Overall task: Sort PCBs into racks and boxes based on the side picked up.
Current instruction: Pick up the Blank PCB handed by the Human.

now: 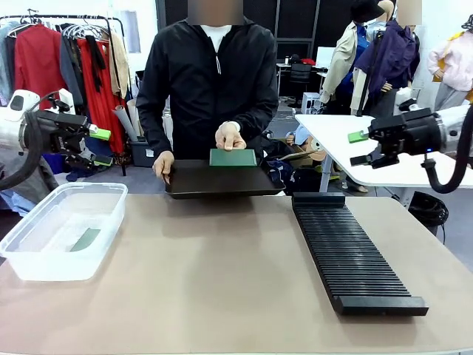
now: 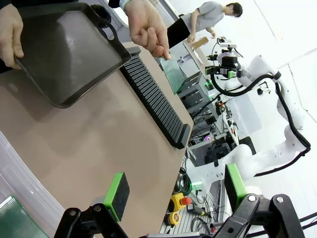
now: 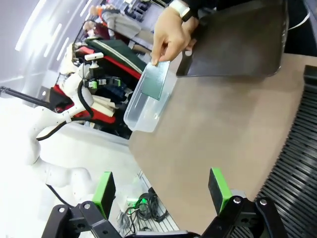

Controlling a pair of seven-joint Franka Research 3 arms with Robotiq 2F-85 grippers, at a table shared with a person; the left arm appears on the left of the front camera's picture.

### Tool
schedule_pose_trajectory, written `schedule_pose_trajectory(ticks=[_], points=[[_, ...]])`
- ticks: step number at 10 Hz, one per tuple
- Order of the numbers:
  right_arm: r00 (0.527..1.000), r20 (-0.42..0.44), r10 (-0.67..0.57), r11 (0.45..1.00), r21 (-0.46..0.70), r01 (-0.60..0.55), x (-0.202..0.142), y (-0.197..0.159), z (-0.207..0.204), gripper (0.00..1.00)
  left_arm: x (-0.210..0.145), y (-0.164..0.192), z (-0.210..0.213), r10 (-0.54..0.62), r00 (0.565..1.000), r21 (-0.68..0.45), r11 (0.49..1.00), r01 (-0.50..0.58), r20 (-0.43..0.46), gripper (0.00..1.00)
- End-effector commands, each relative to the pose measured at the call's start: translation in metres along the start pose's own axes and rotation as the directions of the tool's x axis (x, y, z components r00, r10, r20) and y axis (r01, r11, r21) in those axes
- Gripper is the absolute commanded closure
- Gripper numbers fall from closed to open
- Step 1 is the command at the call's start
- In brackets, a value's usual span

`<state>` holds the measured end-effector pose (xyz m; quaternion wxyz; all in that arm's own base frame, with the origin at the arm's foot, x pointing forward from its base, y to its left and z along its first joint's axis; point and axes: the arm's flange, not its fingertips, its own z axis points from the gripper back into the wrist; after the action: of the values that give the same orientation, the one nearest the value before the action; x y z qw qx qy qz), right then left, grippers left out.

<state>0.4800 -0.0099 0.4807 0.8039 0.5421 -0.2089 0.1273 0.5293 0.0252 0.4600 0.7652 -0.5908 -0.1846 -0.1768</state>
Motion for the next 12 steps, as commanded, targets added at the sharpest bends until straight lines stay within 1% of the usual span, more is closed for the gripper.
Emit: schedule_pose_trajectory(ticks=[1, 6, 9, 12], points=[[1.0, -0.015, 0.012, 0.998, 0.06, -0.011, 0.019, -0.011, -0.013, 0.0, -0.001, -0.002, 0.001, -0.002, 1.0, -0.002, 1.0, 0.002, 0.002, 0.0], [0.998, -0.059, -0.008, 0.986, 0.165, 0.017, 0.049, -0.033, -0.062, 0.0, -0.001, -0.002, 0.001, -0.002, 1.0, -0.002, 1.0, 0.002, 0.002, 0.0], [0.992, -0.103, -0.078, 0.973, 0.211, 0.098, 0.061, -0.039, -0.097, 0.0, -0.001, -0.002, 0.001, -0.002, 1.0, -0.002, 1.0, 0.002, 0.002, 0.0], [0.967, -0.144, -0.21, 0.949, 0.206, 0.237, 0.068, -0.042, -0.12, 0.0, -0.001, -0.002, 0.001, -0.002, 1.0, -0.002, 1.0, 0.002, 0.002, 0.0]])
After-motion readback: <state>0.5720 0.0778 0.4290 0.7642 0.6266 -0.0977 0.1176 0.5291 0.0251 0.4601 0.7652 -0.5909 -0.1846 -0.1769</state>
